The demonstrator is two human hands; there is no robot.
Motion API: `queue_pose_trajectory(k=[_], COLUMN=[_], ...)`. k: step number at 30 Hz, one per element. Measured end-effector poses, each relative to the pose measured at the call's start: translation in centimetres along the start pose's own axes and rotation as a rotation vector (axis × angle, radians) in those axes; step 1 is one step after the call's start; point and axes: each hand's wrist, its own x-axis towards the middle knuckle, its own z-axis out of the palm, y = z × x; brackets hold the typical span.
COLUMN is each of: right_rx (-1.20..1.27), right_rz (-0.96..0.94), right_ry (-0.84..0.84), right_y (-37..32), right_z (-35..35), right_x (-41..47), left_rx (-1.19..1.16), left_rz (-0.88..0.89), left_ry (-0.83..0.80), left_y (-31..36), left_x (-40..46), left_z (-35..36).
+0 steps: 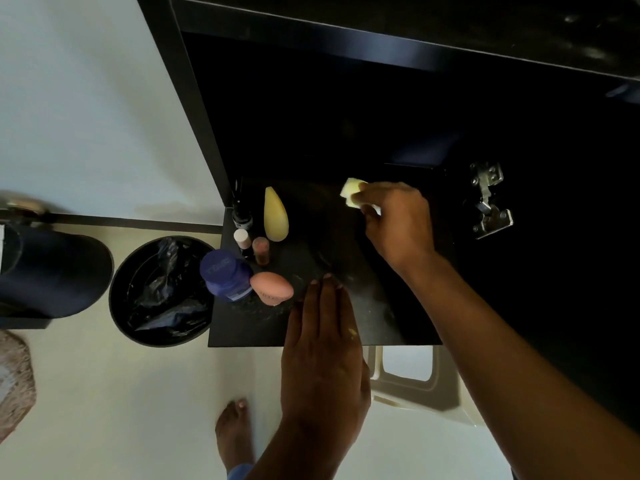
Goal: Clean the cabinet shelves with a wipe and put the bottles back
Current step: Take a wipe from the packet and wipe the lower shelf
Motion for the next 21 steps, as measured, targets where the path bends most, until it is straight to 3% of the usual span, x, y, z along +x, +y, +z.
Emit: queue_pose_trajectory(k=[6, 10, 15, 21], right_rx=[0.083, 0.364, 0.412, 0.48], right_rz=[-0.154, -0.1, -0.16, -0.203], right_ry=[-0.083, -0.247, -0.425, -0.447], right_y=[-3.7, -6.4, -7.5, -7.2], right_z=[3.3, 5.3, 6.1, 6.3], right_x=[5.7, 7.8, 8.1, 8.5], left_rx=[-0.003, 0.008, 0.002, 0.01], left_rz=[-0.025, -0.005, -0.002, 0.003], left_ry=[0.003, -0.008, 0.006, 0.007], left_y=[0.2, -0.3, -0.4, -0.3], left_x=[0.3, 0.2, 0.3, 0.3], left_z=[0.1, 0.3, 0.7, 0.7])
